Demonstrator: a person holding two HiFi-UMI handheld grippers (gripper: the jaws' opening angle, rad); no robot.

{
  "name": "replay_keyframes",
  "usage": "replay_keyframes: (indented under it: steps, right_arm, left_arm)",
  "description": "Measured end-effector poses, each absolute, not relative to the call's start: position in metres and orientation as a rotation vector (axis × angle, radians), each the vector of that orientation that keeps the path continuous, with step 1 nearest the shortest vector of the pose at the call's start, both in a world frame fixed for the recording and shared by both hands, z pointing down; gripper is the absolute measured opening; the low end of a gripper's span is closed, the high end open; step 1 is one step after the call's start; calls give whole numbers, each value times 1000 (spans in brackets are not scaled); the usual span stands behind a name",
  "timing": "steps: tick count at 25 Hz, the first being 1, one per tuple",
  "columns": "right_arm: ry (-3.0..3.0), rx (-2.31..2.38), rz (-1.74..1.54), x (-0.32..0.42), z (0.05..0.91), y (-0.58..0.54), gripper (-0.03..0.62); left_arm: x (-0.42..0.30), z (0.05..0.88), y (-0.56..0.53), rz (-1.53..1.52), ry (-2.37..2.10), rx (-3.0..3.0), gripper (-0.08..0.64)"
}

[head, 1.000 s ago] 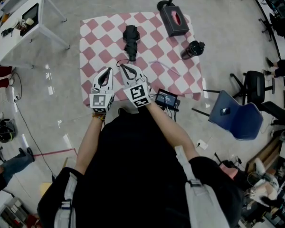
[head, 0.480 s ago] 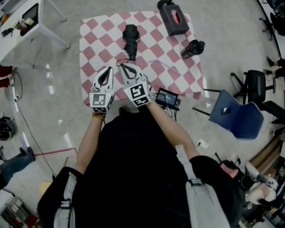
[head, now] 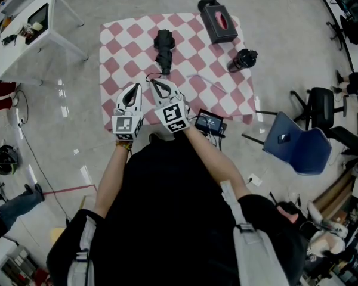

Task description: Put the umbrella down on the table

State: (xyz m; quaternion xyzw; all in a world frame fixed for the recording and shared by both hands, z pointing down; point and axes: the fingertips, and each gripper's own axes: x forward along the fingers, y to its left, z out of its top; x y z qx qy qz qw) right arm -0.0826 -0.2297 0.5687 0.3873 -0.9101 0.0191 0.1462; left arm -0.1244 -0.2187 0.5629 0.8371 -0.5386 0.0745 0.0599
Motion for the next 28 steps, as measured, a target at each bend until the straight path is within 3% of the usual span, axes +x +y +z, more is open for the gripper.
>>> replay_keyframes:
  steps: [28]
  right_arm:
    - [-2613,1091,75,-83,574,-242,15]
  left_arm:
    - [-122,571,-230,217,-1615,2519,15]
